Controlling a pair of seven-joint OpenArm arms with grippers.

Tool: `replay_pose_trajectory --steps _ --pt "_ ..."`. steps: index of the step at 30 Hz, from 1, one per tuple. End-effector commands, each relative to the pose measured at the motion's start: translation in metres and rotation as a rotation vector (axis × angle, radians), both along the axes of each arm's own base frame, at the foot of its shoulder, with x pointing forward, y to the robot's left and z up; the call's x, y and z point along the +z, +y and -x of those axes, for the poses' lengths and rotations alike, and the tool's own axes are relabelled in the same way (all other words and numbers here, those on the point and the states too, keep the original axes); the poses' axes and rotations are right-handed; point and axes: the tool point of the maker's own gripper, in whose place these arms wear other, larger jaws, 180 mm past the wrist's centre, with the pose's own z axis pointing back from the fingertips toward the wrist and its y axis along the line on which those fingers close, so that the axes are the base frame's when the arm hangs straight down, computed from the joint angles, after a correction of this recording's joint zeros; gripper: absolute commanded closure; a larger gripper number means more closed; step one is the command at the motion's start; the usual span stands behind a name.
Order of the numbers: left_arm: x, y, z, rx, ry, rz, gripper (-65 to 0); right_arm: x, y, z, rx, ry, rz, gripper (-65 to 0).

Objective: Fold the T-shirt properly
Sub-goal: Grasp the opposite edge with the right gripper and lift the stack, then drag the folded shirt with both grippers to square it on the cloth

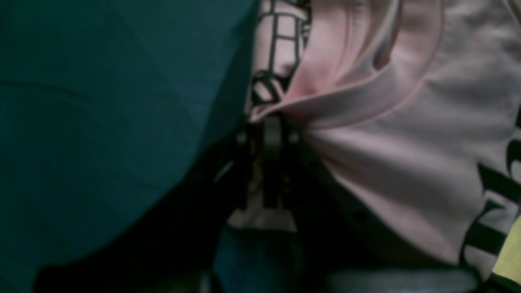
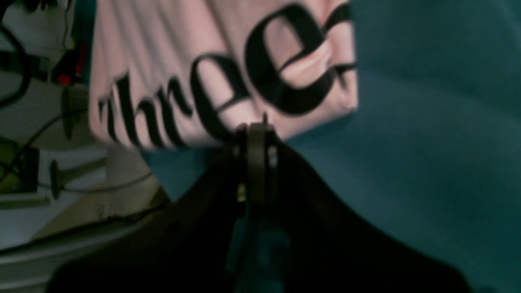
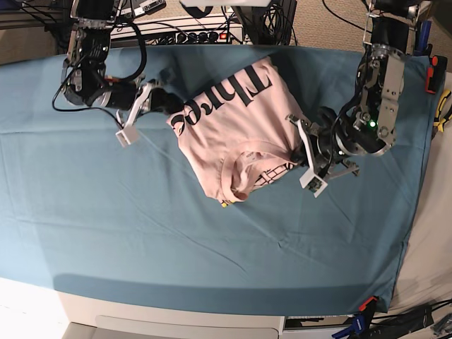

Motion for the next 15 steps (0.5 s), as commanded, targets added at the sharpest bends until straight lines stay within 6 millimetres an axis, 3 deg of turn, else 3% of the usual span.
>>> replay_pose_trajectory --steps 1,8,11,15 --pt "0.014 0.001 -0.012 0.004 -0.051 0.013 0.0 0.014 0.000 -0.006 0.003 -0.051 -0.012 0.0" --pt "0.024 -0.001 -0.027 -0.015 -0.068 0.038 0.0 0.034 0.017 0.004 0.036 -0.118 -0.057 0.0" --pt "0.026 0.001 -0.034 -0.010 -0.074 0.035 0.0 0.034 0.025 0.005 0.029 -0.117 -0.078 0.0" --pt "0.025 0.001 -0.035 -0.007 -0.065 0.039 0.0 0.027 0.020 0.001 0.029 -0.111 -0.017 0.0"
